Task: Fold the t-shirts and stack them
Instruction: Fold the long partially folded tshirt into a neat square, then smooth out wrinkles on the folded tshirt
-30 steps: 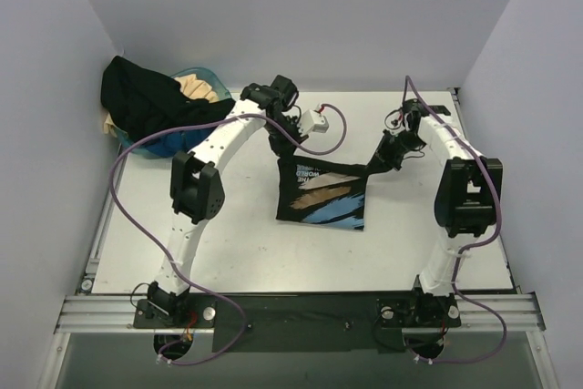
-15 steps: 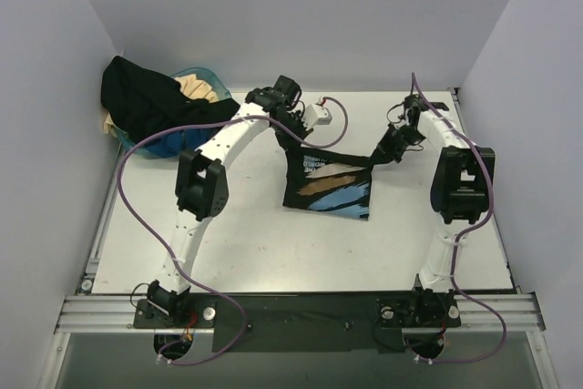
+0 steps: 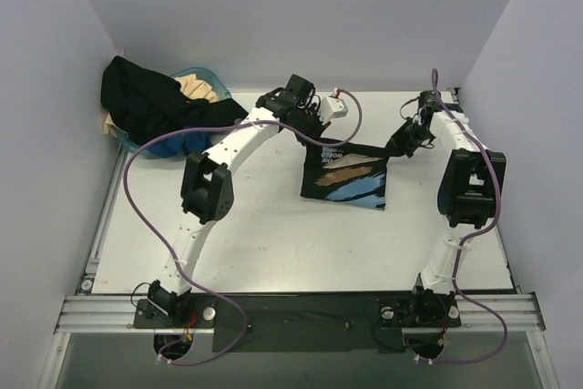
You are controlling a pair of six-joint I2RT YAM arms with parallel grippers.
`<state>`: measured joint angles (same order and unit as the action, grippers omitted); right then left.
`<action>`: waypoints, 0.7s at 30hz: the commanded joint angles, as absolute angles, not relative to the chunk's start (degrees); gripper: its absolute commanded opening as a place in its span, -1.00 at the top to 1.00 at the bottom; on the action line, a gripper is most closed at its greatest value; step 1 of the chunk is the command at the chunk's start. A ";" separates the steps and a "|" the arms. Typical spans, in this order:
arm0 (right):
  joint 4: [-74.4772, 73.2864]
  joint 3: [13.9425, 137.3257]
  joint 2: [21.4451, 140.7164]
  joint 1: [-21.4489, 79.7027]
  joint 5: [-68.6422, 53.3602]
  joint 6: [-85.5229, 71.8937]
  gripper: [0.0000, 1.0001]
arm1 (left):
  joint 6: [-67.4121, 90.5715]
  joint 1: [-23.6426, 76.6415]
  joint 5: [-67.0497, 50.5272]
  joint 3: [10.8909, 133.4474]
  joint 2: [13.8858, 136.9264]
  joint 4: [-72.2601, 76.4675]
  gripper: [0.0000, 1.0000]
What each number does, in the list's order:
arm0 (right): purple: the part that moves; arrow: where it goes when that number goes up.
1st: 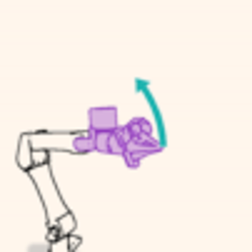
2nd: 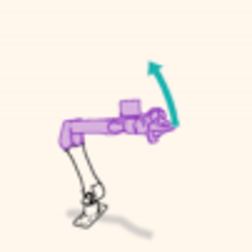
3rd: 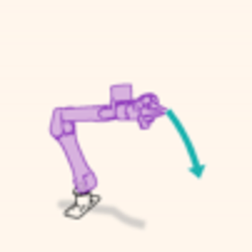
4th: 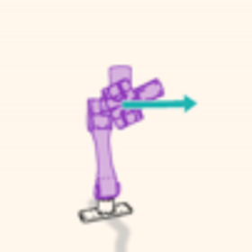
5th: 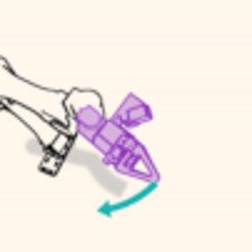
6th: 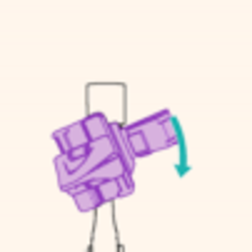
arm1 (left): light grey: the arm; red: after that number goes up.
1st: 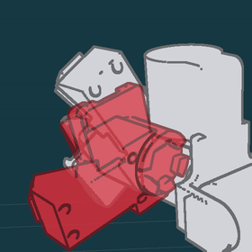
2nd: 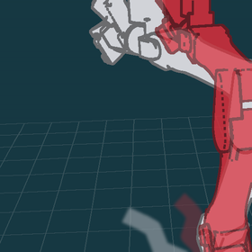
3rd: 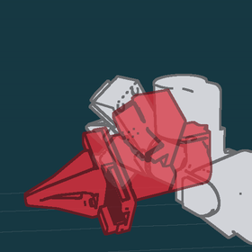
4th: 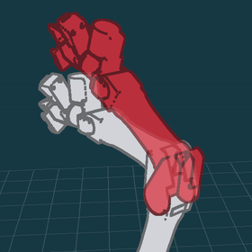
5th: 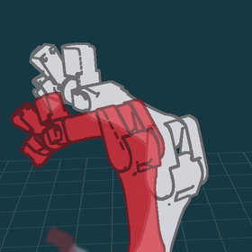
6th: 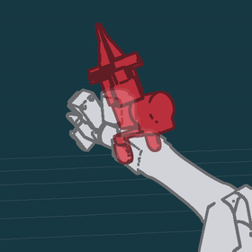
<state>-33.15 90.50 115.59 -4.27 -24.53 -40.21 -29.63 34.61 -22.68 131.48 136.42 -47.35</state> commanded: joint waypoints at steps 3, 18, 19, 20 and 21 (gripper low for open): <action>-31.29 90.52 113.64 -6.24 -16.00 -43.24 0.56 | -24.89 35.33 -13.46 131.23 137.63 -32.80 0.01; -31.29 92.31 108.82 -4.14 -12.48 -30.15 0.80 | -20.13 34.54 -23.27 127.38 131.85 -33.58 0.54; -29.90 89.59 107.94 -2.91 -13.79 -30.15 0.90 | -19.26 34.80 -25.47 125.79 131.66 -32.70 0.63; -29.19 88.60 107.76 -2.29 -14.49 -30.23 0.94 | -18.90 35.33 -26.27 124.38 132.01 -32.26 0.67; -28.74 87.98 108.54 -1.59 -15.89 -30.41 1.00 | -18.46 35.42 -26.54 124.19 132.45 -31.82 0.73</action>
<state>-29.50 92.55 111.48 -5.52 -13.08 -33.69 -20.47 33.65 -16.73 127.52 136.05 -33.28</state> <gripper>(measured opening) 0.051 0.179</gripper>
